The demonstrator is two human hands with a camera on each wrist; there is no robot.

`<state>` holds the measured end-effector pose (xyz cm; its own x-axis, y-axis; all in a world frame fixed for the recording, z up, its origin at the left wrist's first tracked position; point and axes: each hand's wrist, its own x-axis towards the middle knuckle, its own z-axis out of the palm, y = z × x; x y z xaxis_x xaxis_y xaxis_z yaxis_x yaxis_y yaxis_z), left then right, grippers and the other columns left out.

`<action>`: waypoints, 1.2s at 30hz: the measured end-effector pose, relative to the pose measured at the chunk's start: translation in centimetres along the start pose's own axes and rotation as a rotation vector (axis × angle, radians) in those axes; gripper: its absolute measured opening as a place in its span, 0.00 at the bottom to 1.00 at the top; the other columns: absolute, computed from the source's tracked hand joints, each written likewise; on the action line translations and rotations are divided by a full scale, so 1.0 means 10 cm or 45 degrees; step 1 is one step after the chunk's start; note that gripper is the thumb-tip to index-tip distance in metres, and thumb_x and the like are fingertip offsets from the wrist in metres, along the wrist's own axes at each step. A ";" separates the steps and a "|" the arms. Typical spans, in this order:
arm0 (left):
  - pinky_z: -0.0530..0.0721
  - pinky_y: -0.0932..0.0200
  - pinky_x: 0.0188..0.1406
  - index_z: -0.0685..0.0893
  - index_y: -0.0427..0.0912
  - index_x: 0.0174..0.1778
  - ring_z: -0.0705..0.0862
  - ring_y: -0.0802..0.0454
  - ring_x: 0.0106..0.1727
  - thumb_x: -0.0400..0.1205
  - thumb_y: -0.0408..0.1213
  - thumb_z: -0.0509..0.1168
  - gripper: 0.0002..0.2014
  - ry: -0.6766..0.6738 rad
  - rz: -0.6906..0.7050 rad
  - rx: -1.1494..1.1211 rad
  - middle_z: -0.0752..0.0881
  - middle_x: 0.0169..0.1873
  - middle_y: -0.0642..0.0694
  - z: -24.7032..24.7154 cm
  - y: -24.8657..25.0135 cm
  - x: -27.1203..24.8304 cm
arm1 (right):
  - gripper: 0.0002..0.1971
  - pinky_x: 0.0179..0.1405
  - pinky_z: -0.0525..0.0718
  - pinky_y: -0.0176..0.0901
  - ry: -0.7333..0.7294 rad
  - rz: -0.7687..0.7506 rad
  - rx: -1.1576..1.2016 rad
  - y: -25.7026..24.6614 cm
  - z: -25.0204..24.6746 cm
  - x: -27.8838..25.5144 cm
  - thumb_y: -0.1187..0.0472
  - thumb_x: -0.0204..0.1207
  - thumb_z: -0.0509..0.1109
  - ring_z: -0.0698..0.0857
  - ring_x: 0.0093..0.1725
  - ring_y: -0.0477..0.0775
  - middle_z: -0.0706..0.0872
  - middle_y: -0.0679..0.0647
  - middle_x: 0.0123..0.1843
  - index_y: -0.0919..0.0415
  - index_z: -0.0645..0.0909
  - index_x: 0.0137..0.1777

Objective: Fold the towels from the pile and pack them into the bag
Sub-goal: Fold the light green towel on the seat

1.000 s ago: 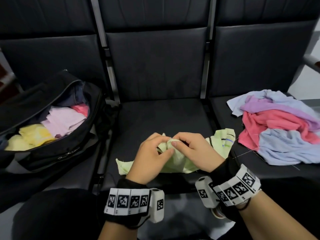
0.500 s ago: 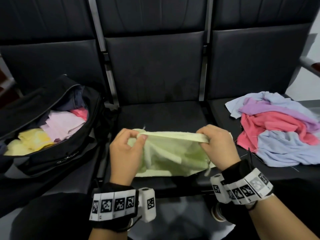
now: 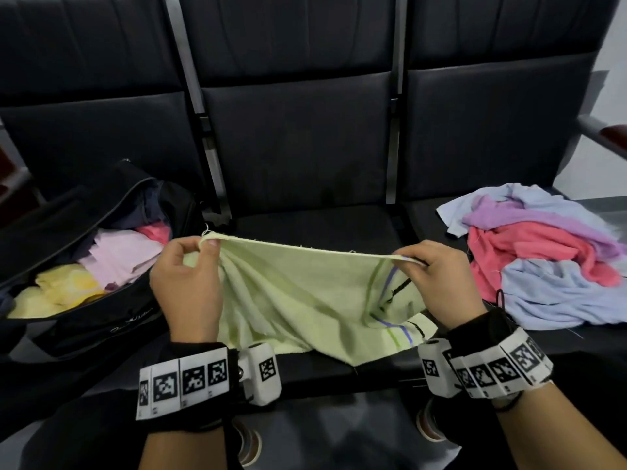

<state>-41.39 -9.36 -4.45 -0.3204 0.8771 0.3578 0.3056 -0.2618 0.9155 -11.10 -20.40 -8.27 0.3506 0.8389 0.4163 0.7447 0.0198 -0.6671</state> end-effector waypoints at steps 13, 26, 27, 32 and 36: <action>0.71 0.81 0.55 0.87 0.45 0.46 0.82 0.71 0.53 0.81 0.25 0.67 0.09 -0.685 0.267 0.091 0.86 0.49 0.51 0.50 0.30 -0.32 | 0.13 0.46 0.84 0.38 -0.321 0.182 0.830 -0.38 0.08 -0.02 0.63 0.78 0.64 0.88 0.45 0.49 0.92 0.52 0.46 0.48 0.90 0.51; 0.87 0.51 0.49 0.88 0.53 0.47 0.88 0.54 0.48 0.79 0.26 0.70 0.14 -1.098 0.119 0.033 0.90 0.45 0.58 0.46 0.07 -0.65 | 0.03 0.37 0.79 0.34 -0.365 0.066 0.525 -0.41 0.35 -0.15 0.55 0.70 0.79 0.82 0.34 0.43 0.86 0.49 0.36 0.49 0.87 0.38; 0.87 0.48 0.49 0.88 0.53 0.47 0.89 0.52 0.48 0.79 0.27 0.70 0.13 -1.103 0.108 0.024 0.90 0.46 0.56 0.46 0.08 -0.65 | 0.05 0.39 0.77 0.31 -0.346 0.039 0.488 -0.41 0.36 -0.14 0.56 0.70 0.81 0.82 0.36 0.42 0.84 0.48 0.38 0.49 0.87 0.37; 0.78 0.70 0.34 0.89 0.56 0.48 0.86 0.62 0.38 0.73 0.43 0.69 0.09 -1.154 0.090 -0.092 0.91 0.46 0.56 0.38 0.14 -0.68 | 0.06 0.50 0.83 0.53 -0.398 -0.019 0.417 -0.49 0.36 -0.10 0.55 0.72 0.79 0.84 0.46 0.51 0.87 0.47 0.42 0.51 0.85 0.36; 0.77 0.71 0.33 0.90 0.57 0.50 0.84 0.64 0.33 0.75 0.45 0.71 0.09 -1.211 0.133 -0.058 0.91 0.44 0.56 0.34 0.13 -0.69 | 0.09 0.46 0.83 0.57 -0.444 0.002 0.343 -0.52 0.40 -0.09 0.50 0.73 0.76 0.83 0.39 0.51 0.85 0.48 0.34 0.51 0.83 0.35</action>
<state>-35.73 -14.39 -6.33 0.5752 0.8028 0.1569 0.2501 -0.3553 0.9007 -17.58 -19.13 -7.65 0.1045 0.9715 0.2126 0.5536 0.1208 -0.8240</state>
